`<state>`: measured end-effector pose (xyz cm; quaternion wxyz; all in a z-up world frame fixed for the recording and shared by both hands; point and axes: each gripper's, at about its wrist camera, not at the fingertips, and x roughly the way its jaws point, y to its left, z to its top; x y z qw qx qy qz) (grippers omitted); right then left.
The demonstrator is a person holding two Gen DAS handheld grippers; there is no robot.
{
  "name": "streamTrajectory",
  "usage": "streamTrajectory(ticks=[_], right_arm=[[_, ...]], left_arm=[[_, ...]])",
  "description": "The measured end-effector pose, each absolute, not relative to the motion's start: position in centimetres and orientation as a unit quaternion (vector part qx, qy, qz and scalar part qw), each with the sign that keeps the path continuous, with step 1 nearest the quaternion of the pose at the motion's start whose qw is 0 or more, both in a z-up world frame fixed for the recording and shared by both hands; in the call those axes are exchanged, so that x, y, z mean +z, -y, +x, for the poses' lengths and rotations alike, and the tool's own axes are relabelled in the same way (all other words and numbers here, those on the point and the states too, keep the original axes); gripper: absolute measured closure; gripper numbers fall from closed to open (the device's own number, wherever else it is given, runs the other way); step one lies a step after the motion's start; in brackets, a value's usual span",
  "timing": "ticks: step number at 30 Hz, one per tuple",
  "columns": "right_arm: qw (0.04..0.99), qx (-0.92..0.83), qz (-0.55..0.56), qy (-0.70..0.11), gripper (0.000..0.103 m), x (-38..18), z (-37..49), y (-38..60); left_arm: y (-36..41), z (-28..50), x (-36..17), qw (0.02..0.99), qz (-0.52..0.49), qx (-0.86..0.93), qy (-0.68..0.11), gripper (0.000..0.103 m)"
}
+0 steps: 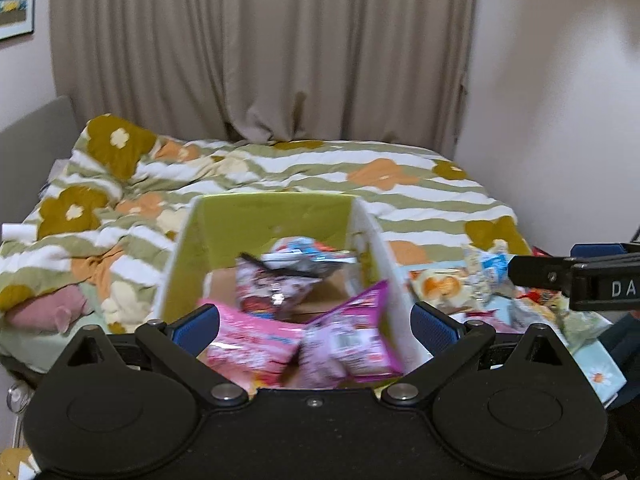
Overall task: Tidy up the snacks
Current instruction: 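Move both tools back over the snack pile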
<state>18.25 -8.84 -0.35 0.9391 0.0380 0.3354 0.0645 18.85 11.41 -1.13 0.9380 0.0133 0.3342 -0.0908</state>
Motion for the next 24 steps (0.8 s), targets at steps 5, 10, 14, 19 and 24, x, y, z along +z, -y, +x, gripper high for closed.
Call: streamTrajectory(ticks=[5,10,14,19,24], right_arm=[[0.942,0.042,0.04,-0.331,0.0,-0.4,16.9,14.8],[0.943,0.011,0.04,-0.331,0.0,-1.1,16.1,21.3],[0.942,0.004,0.043,-0.334,0.0,-2.0,15.6,26.4],[0.937,0.005,0.042,-0.347,0.0,-3.9,15.8,31.8],[0.93,0.018,0.037,-0.365,0.0,-6.8,16.9,35.5]], left_arm=[[-6.8,18.4,-1.3,0.936,0.006,-0.102,-0.336,0.0],[-1.3,17.9,-2.3,0.931,0.002,-0.111,-0.347,0.0],[3.8,17.7,-3.9,0.922,0.007,-0.122,-0.368,0.0],[9.5,17.5,-6.8,0.909,0.007,-0.136,-0.393,0.0],[14.6,17.5,-10.1,0.898,0.015,-0.145,-0.414,0.001]])
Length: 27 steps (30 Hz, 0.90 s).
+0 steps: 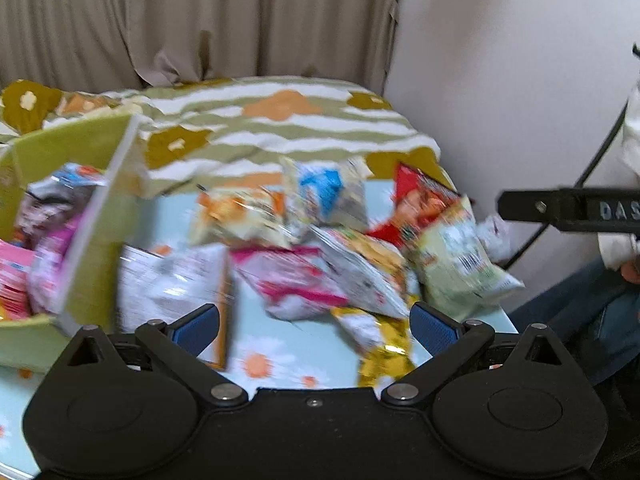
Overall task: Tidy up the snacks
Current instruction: 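Move both tools back over the snack pile, then grasp the yellow-gold bag with the left tool while the right tool grasps a pale green bag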
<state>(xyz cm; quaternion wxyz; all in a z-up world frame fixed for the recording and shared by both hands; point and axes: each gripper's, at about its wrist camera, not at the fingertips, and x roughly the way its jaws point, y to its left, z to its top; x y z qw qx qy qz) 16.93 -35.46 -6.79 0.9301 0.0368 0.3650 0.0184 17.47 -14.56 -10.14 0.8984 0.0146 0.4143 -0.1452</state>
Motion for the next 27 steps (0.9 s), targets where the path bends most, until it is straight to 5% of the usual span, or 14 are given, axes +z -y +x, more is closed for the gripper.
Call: streamTrajectory(ticks=[20,24,27], right_arm=[[0.911,0.05,0.014,-0.409,0.0,-15.7,21.8,36.7],[0.91,0.057,0.0,-0.41,0.0,-16.2,22.2,36.4],[0.908,0.061,0.002,-0.415,0.0,-16.5,22.7,36.4]], left_arm=[[21.6,20.6,-21.1,0.847,0.038,-0.181,-0.498,0.032],[22.2,20.6,-21.1,0.851,0.062,-0.18,-0.49,0.055],[22.4,20.7,-21.1,0.85,0.073,-0.18,-0.489,0.056]])
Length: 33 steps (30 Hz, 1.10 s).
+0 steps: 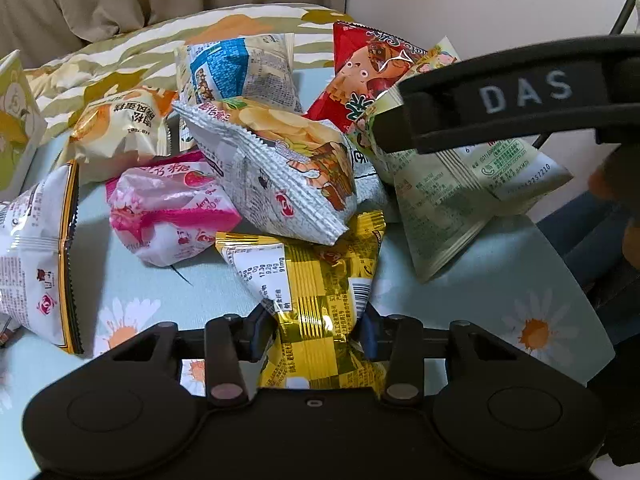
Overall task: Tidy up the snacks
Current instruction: 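Grasp the yellow-gold bag with the left tool while the right tool grasps a pale green bag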
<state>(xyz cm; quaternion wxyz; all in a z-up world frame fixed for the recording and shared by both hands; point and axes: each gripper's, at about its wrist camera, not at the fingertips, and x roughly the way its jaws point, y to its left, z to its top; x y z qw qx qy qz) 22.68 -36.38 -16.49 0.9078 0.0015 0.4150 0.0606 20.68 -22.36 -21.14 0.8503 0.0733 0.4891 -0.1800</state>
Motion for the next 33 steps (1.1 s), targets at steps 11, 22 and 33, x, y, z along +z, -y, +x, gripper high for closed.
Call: streamTrajectory(ticks=[11,22,33], right_arm=[[0.894,0.075,0.018,-0.441,0.006,-18.1,23.3,36.8],[0.896,0.085,0.004,-0.436,0.024,-17.9,22.8,36.5],[0.906,0.077,0.012,-0.417,0.033,-15.6,20.8,37.0]], left_arm=[[20.6,20.0,-21.0,0.849,0.065,-0.162,-0.498,0.058],[18.2,19.6,-20.6,0.853,0.043,-0.121,-0.506,0.058],[17.3,18.1,-17.5,0.873,0.03,-0.102,-0.476,0.061]])
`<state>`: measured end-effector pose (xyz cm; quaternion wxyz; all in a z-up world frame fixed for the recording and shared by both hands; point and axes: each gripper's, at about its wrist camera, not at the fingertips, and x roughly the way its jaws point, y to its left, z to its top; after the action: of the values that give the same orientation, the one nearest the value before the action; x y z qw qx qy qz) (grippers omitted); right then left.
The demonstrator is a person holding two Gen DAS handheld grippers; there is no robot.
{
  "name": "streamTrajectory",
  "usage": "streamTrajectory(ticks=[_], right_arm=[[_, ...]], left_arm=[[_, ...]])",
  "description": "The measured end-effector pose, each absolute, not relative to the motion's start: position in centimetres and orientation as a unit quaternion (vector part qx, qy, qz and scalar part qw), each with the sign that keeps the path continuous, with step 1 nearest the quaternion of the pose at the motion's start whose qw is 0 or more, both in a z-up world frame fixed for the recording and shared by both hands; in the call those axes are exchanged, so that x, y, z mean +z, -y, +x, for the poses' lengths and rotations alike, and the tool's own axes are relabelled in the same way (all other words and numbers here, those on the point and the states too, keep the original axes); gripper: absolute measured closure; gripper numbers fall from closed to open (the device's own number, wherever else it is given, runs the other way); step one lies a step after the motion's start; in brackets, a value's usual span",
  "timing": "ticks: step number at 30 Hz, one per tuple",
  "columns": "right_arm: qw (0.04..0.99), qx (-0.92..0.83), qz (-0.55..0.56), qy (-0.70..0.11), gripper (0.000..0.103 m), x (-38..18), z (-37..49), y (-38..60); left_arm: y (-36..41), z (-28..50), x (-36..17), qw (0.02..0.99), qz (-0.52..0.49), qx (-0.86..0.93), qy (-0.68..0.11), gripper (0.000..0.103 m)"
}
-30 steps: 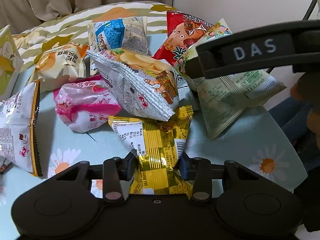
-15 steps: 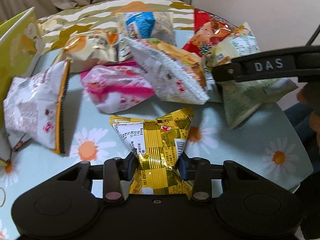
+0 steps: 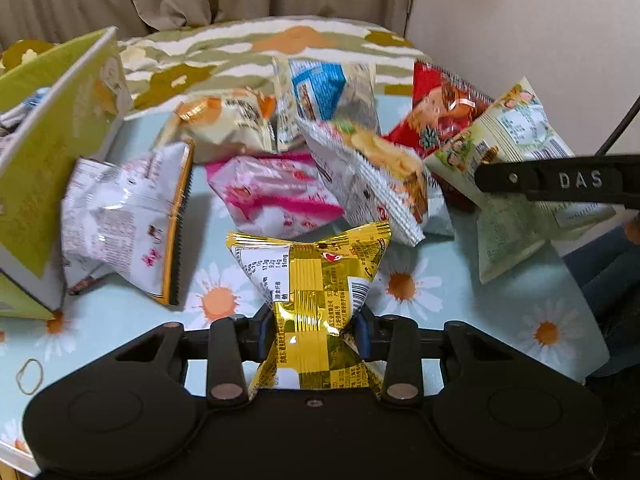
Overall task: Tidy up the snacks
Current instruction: 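Carry both held bags up and over the cardboard box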
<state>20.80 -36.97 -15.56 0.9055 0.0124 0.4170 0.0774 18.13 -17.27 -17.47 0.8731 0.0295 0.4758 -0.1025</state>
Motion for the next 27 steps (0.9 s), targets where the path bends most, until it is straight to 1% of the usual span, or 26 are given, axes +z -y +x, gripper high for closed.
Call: streamTrajectory(ticks=[8,15,22,27], right_arm=[[0.918,0.09,0.019,-0.386,0.033,-12.0,18.4,36.4],[0.928,0.132,0.028,-0.348,0.033,-7.7,17.6,34.3],[0.929,0.185,0.034,-0.318,0.033,-3.9,18.6,29.0],[0.93,0.205,0.045,-0.301,0.033,-1.8,20.0,23.9]], left_arm=[[15.5,16.6,-13.6,0.892,0.008,-0.079,-0.445,0.061],[12.2,15.6,-8.4,0.918,-0.003,-0.035,-0.396,0.061],[6.2,15.2,-3.5,0.939,-0.012,0.019,-0.345,0.061],[0.8,16.6,-1.0,0.946,-0.008,0.036,-0.323,0.061]])
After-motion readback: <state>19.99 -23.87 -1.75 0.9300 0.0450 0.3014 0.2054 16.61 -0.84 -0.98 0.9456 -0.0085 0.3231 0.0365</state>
